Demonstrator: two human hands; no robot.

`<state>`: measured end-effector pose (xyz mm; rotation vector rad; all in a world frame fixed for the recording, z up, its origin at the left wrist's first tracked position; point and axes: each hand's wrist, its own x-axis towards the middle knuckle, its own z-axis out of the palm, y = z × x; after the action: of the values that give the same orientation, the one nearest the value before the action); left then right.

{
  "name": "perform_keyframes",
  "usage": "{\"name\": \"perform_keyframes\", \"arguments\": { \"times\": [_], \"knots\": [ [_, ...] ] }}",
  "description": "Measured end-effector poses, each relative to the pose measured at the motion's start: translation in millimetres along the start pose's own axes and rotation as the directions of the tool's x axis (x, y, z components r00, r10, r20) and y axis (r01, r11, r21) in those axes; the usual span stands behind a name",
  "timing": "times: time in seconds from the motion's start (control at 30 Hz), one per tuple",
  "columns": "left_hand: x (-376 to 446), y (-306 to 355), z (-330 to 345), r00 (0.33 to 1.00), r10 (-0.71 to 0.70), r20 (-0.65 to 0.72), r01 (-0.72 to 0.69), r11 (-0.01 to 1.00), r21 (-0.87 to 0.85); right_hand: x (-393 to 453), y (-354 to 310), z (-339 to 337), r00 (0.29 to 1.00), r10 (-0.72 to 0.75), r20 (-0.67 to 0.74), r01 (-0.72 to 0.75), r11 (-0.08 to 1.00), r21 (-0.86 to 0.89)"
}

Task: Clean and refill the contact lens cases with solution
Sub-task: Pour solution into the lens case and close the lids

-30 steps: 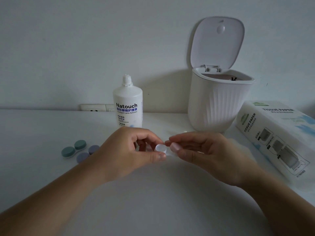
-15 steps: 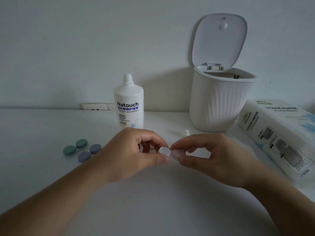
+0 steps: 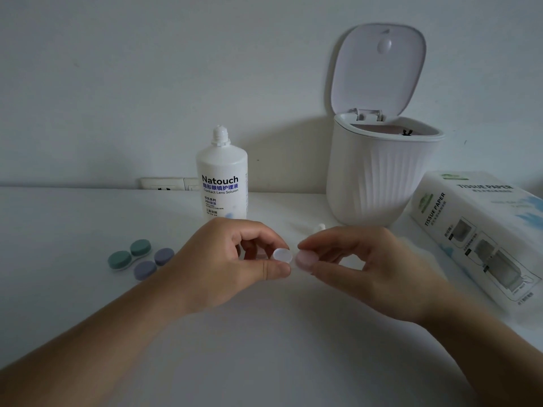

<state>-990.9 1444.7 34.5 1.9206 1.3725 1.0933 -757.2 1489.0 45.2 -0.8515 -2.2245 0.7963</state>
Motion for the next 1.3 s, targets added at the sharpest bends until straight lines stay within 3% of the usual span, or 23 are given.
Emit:
{"name": "perform_keyframes", "arguments": {
  "times": [0.2, 0.37, 0.63, 0.8, 1.0, 1.17, 1.3],
  "knots": [
    [0, 0, 1, 1.0, 0.023, 0.016, -0.024, 1.0, 0.016, 4, 3, 7, 0.998, 0.04, -0.057, -0.041, 0.999, -0.002],
    [1, -1, 0, 1.0, 0.011, -0.003, -0.011, 1.0, -0.007, 2, 6, 1, 0.999, 0.017, 0.048, -0.018, 1.0, 0.024],
    [1, 0, 1, 0.999, 0.028, -0.014, -0.029, 0.999, -0.014, 6, 7, 10, 0.997, 0.047, -0.053, -0.047, 0.999, 0.01],
    [1, 1, 1, 0.999, 0.025, -0.036, -0.025, 1.0, 0.0, 3, 7, 4, 0.999, 0.021, 0.046, -0.025, 0.997, 0.078],
    [1, 1, 1, 0.999, 0.031, -0.036, -0.032, 0.999, -0.004, 5, 7, 10, 0.999, 0.04, -0.025, -0.038, 0.996, 0.082],
    [1, 2, 0, 0.998, 0.05, -0.025, -0.05, 0.999, -0.006, 4, 9, 6, 0.997, 0.066, 0.047, -0.073, 0.984, 0.165],
    [1, 2, 0, 0.999, 0.038, -0.029, -0.038, 0.999, -0.006, 5, 8, 7, 0.999, 0.042, 0.013, -0.044, 0.987, 0.154]
  ]
}}
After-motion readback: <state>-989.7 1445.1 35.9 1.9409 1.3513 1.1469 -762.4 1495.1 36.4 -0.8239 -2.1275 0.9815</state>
